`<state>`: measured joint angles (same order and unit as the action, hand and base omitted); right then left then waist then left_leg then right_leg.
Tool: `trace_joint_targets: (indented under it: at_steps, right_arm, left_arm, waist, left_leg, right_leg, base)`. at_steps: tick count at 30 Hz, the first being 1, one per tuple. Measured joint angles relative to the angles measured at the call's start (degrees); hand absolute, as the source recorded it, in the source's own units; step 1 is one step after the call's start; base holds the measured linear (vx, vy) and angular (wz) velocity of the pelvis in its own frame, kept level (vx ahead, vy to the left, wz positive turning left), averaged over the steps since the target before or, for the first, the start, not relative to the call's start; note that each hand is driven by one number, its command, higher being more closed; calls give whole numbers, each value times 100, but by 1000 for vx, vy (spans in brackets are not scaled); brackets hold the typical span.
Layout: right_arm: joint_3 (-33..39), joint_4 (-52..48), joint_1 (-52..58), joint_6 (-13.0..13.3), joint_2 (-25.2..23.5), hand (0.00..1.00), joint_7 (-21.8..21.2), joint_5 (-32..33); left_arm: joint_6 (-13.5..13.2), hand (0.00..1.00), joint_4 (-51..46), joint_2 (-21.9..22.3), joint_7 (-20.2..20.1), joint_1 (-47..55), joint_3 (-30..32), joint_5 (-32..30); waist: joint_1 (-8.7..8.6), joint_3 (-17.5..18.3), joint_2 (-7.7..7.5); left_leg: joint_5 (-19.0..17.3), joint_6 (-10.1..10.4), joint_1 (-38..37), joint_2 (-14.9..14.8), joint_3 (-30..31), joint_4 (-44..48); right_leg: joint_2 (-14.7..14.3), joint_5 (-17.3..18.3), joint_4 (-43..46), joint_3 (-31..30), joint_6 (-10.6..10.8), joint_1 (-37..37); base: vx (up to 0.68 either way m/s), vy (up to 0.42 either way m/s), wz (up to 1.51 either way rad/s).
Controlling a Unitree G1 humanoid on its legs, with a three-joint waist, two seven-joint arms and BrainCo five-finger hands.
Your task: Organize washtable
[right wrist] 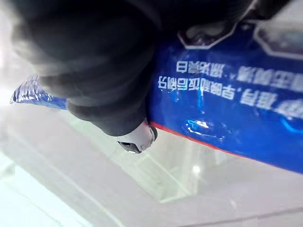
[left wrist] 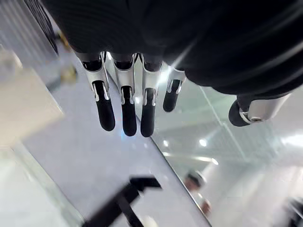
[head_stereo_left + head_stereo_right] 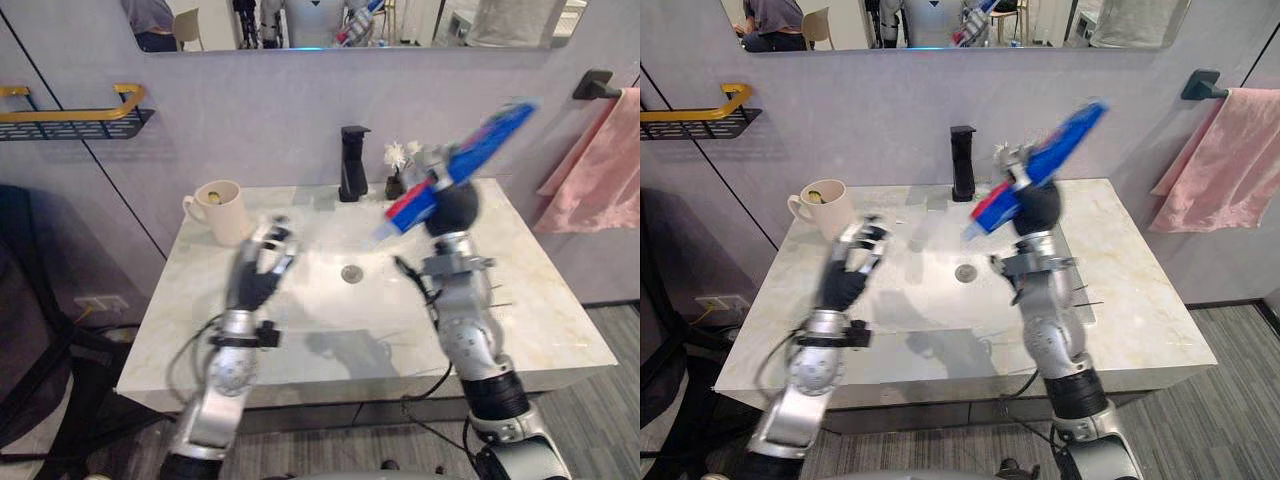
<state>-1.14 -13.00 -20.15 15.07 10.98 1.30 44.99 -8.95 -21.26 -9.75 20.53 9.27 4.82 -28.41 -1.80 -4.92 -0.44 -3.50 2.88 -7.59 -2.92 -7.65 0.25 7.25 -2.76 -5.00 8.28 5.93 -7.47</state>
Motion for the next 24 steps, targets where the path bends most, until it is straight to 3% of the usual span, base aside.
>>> trace_joint_targets:
  at_steps: [4, 7, 10, 13, 18, 24]
  right_arm:
    - [250, -205, 342, 3, 30, 100, 32, -367]
    - [403, -200, 644, -57, -1, 100, 162, -696]
    - [658, -199, 857, -143, -76, 100, 248, -1026]
    - [877, -175, 950, -251, -175, 100, 389, -1538]
    - [1033, 97, 988, -300, -278, 100, 534, -2055]
    - [1076, 428, 1047, -321, -279, 100, 779, -2549]
  left_arm:
    - [-10, 0, -129, 545, 266, 265, 879, 254]
    - [-5, 0, 136, 939, 431, 515, 1595, 849]
    - [54, 0, 942, 1161, 491, 748, 2157, 1445]
    - [242, 0, 2252, 1392, 418, 1009, 2591, 2112]
    - [383, 0, 3557, 1420, 61, 1218, 2710, 2390]
    - [426, 0, 4618, 1408, -325, 1216, 2559, 2432]
  waist:
    - [67, 2, 53]
    - [137, 10, 68]
    - [270, 10, 65]
    - [283, 6, 35]
    - [325, 35, -89]
    - [545, 33, -157]
  left_leg:
    - [38, 8, -6, 0, 91, -80]
    - [156, 18, -14, 3, 192, -261]
    - [202, 21, -29, 4, 248, -358]
    - [252, 13, -20, 23, 335, -443]
    - [307, 36, 24, 51, 517, -557]
    - [343, -7, 195, 131, 749, -531]
  right_leg:
    - [-6, 12, -38, 113, 7, -43]
    - [-13, 17, -60, 229, 12, -36]
    - [-17, 27, -60, 283, 16, -36]
    - [4, 35, -60, 416, 26, -41]
    - [38, 128, -40, 605, 89, -20]
    - [113, 165, -21, 858, 94, -7]
  base:
    - [-4, -21, 14]
    - [-3, -28, 17]
    - [-17, -22, 11]
    - [-22, -7, 13]
    - [-27, -13, 21]
    - [10, 0, 20]
